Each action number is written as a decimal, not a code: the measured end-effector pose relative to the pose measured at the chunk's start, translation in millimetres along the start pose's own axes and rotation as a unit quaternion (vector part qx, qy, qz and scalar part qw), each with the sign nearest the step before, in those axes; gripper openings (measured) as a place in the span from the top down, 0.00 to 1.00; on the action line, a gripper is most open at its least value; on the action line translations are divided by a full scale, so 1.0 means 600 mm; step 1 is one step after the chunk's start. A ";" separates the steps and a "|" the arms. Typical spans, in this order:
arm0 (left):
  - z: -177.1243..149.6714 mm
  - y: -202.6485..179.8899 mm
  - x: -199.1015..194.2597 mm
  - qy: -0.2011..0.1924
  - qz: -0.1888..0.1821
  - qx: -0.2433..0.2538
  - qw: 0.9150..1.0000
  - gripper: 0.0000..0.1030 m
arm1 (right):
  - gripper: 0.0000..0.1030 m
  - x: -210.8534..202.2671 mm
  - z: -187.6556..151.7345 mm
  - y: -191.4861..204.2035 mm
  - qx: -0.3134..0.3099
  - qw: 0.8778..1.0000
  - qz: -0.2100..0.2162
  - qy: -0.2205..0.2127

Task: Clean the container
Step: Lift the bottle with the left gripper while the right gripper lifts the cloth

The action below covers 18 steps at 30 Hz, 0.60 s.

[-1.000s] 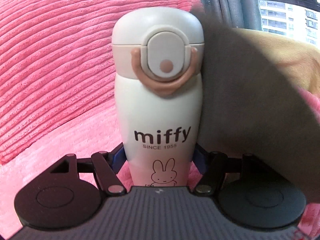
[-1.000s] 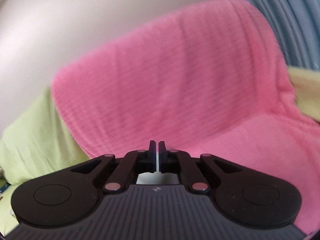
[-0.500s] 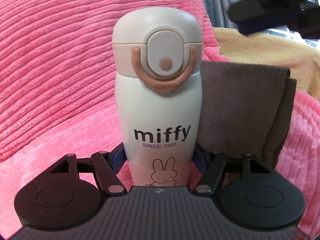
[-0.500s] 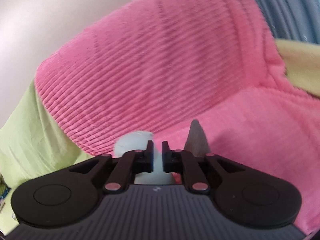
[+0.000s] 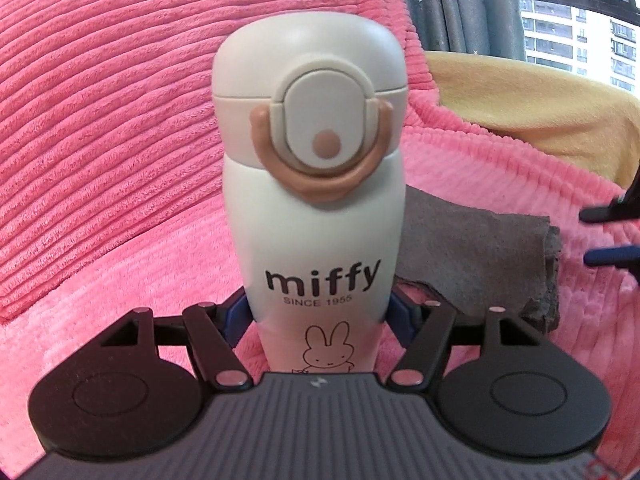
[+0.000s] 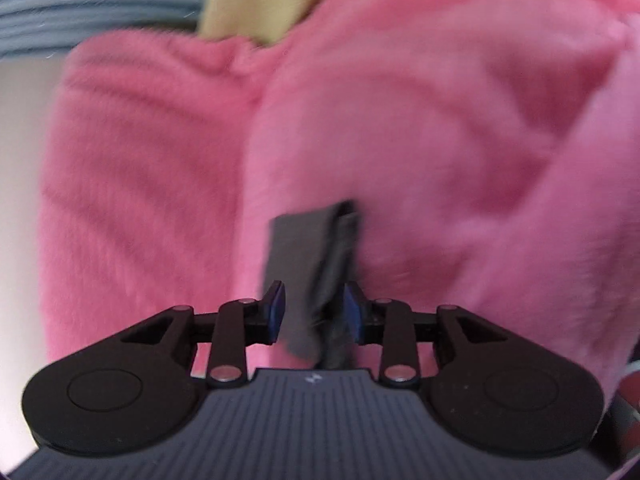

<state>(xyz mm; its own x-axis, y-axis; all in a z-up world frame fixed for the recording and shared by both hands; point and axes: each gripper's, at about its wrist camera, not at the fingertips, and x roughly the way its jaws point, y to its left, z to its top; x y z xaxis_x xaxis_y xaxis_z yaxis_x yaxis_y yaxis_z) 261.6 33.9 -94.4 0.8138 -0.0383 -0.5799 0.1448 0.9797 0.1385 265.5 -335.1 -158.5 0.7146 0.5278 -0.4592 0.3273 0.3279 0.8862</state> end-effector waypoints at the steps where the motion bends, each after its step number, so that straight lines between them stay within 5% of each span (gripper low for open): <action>1: 0.000 -0.001 0.000 0.000 0.001 0.001 1.000 0.32 | 0.71 0.007 -0.001 -0.005 -0.004 1.000 -0.006 -0.002; 18: 0.000 0.001 0.000 0.006 0.003 -0.005 1.000 0.31 | 0.73 0.143 -0.008 0.021 -0.087 0.996 -0.029 0.019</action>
<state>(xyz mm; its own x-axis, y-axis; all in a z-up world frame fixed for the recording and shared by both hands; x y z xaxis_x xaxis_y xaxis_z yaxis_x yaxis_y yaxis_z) 261.5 34.5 -94.4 0.8076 -0.0303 -0.5889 0.1340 0.9820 0.1333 328.0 -281.7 -187.2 0.6734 0.5320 -0.5134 0.2522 0.4875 0.8359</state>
